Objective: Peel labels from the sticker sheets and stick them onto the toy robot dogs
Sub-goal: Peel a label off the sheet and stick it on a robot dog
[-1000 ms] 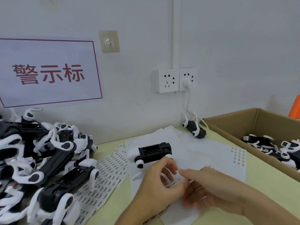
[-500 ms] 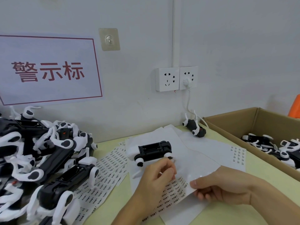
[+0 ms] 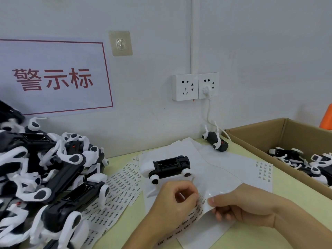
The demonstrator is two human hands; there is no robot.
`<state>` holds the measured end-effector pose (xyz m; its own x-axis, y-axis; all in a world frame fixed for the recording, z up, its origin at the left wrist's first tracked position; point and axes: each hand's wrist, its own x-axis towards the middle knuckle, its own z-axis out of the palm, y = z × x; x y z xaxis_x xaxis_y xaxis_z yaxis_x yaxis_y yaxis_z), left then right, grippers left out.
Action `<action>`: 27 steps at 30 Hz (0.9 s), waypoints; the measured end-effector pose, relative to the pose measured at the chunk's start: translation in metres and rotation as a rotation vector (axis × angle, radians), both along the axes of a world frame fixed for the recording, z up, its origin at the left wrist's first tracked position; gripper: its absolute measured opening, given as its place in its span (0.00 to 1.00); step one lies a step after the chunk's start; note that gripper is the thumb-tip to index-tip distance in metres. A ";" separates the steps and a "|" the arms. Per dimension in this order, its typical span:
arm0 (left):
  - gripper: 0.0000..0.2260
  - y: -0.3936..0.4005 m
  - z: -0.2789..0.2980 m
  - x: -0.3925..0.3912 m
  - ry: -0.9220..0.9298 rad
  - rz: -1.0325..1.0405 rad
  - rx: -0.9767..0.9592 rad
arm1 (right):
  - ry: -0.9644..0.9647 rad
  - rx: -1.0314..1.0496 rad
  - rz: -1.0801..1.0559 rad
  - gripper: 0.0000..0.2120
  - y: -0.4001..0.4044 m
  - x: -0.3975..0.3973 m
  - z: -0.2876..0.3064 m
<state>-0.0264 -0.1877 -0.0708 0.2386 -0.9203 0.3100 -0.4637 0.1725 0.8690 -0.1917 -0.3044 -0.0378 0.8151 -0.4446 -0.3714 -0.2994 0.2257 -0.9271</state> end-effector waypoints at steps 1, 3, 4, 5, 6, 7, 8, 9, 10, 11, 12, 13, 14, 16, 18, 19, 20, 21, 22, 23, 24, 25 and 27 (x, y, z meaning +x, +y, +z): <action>0.07 0.000 0.000 0.000 0.000 0.000 -0.002 | -0.001 0.000 -0.002 0.11 0.000 0.000 0.000; 0.05 0.000 0.000 0.000 0.002 0.001 -0.014 | 0.000 0.000 -0.007 0.12 0.001 0.001 0.001; 0.04 0.000 0.000 0.000 0.004 0.001 -0.021 | -0.002 0.002 -0.008 0.12 0.001 0.002 0.001; 0.04 0.000 0.000 0.000 0.004 -0.001 -0.026 | -0.005 0.007 -0.010 0.12 0.002 0.002 0.001; 0.04 0.000 0.000 0.000 0.003 -0.005 -0.028 | -0.010 0.015 -0.010 0.12 0.002 0.003 0.000; 0.04 0.001 0.001 0.000 0.001 -0.012 -0.027 | -0.013 0.022 -0.007 0.11 0.003 0.003 0.000; 0.03 0.001 0.001 0.000 -0.002 -0.023 -0.023 | -0.015 0.029 0.000 0.11 0.003 0.003 0.000; 0.03 0.002 0.002 0.000 -0.003 -0.034 -0.019 | -0.014 0.034 0.005 0.10 0.004 0.004 0.000; 0.02 0.002 0.003 0.001 -0.002 -0.043 -0.015 | -0.012 0.038 0.007 0.10 0.004 0.004 0.000; 0.02 0.003 0.004 0.001 0.001 -0.050 -0.012 | -0.012 0.042 0.006 0.09 0.004 0.004 -0.001; 0.02 0.003 0.005 0.002 0.003 -0.056 -0.009 | -0.012 0.045 0.005 0.08 0.003 0.005 -0.001; 0.03 0.003 0.006 0.002 0.000 -0.062 -0.004 | -0.013 0.049 0.005 0.06 0.003 0.005 -0.001; 0.03 0.004 0.008 0.003 -0.007 -0.071 0.004 | -0.014 0.053 0.006 0.03 0.003 0.005 -0.002; 0.04 0.003 0.010 0.003 -0.035 -0.089 0.030 | -0.018 0.057 0.015 0.01 0.004 0.006 -0.003; 0.05 0.003 0.012 0.003 -0.067 -0.098 0.059 | -0.029 0.067 0.023 0.02 0.004 0.006 -0.003; 0.06 0.003 0.014 0.004 -0.073 -0.101 0.078 | -0.035 0.081 0.025 0.02 0.005 0.005 -0.004; 0.07 0.003 0.015 0.004 -0.072 -0.105 0.101 | -0.036 0.094 0.027 0.04 0.005 0.006 -0.004; 0.07 0.003 0.016 0.004 -0.072 -0.107 0.124 | -0.030 0.101 0.028 0.06 0.004 0.006 -0.005; 0.07 0.003 0.016 0.005 -0.078 -0.108 0.147 | -0.020 0.100 0.027 0.06 0.004 0.006 -0.005; 0.06 0.003 0.017 0.006 -0.091 -0.108 0.171 | -0.010 0.094 0.023 0.06 0.004 0.006 -0.006; 0.06 0.003 0.017 0.007 -0.099 -0.109 0.194 | -0.002 0.089 0.016 0.04 0.003 0.007 -0.006; 0.06 0.003 0.017 0.008 -0.096 -0.108 0.215 | 0.001 0.084 0.010 0.03 0.003 0.007 -0.007; 0.07 0.003 0.018 0.010 -0.075 -0.104 0.250 | -0.008 0.087 0.006 0.03 0.001 0.008 -0.008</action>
<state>-0.0166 -0.1848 -0.0530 0.1241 -0.9888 0.0833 -0.5197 0.0068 0.8543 -0.1839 -0.3030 -0.0457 0.8208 -0.4058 -0.4020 -0.2936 0.3039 -0.9063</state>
